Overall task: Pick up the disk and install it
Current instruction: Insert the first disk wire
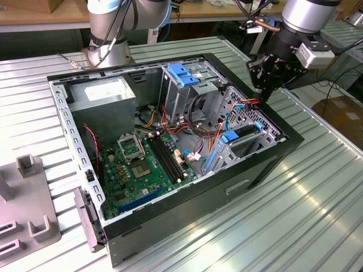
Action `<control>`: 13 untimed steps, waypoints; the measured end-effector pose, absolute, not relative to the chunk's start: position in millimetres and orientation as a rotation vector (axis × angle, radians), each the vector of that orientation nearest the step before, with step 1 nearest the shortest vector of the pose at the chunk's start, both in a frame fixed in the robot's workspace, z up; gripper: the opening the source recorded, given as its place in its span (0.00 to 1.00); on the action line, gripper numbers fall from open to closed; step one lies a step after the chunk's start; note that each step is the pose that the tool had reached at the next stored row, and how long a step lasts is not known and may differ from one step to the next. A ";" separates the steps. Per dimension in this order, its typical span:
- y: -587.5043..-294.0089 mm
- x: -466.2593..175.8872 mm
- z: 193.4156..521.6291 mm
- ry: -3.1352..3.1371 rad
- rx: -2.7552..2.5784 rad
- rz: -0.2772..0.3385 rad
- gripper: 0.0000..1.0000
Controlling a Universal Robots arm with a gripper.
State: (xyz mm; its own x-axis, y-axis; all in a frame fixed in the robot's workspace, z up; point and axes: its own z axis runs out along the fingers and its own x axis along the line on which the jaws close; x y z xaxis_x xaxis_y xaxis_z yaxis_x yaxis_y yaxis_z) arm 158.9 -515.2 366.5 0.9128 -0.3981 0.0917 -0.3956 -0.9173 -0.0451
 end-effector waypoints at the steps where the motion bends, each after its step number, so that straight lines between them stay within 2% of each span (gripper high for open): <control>1: -515.2 159.0 366.5 0.632 -3.047 -0.154 0.17; 13: -515.3 158.9 371.2 0.810 -3.011 -0.157 0.16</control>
State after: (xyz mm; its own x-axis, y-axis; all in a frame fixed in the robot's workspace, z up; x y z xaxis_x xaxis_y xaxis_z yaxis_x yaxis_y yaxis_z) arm 158.9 -515.3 371.2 0.8604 -0.5012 0.0919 -0.4993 -0.8653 -0.0450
